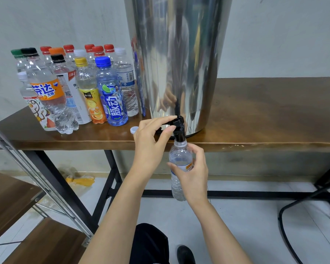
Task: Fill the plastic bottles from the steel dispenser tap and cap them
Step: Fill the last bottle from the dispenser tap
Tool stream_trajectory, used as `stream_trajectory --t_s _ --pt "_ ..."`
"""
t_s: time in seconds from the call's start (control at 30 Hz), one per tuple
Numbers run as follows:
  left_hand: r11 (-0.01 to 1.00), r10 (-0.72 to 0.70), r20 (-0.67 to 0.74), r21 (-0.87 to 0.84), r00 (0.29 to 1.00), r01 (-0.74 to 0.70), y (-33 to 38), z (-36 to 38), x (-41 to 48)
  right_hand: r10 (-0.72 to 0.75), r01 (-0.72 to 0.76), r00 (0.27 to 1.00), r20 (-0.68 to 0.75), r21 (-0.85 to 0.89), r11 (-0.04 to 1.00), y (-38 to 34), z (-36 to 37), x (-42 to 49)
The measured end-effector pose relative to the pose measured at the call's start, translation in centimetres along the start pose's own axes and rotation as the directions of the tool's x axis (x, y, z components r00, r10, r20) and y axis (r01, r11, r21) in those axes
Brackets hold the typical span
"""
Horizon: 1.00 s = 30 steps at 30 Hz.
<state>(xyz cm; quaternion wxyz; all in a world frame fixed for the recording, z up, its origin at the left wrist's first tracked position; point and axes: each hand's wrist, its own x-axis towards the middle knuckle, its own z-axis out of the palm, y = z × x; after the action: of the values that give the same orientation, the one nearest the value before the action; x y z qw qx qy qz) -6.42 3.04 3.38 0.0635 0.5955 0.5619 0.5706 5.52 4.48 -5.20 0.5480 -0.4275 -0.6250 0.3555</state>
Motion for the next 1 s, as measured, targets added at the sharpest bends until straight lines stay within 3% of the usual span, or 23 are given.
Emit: stream_trajectory --t_s 0.67,1.0 --pt "0.999 0.035 -0.024 0.0 0.999 -0.035 -0.23 0.09 -0.13 0.005 -0.005 1.0 -0.002 0.013 1.0 0.18 0.04 -0.01" --pt "0.989 0.121 -0.059 0.09 0.991 -0.115 -0.21 0.27 -0.18 0.013 -0.013 1.0 0.004 0.019 1.0 0.27 0.01 -0.02"
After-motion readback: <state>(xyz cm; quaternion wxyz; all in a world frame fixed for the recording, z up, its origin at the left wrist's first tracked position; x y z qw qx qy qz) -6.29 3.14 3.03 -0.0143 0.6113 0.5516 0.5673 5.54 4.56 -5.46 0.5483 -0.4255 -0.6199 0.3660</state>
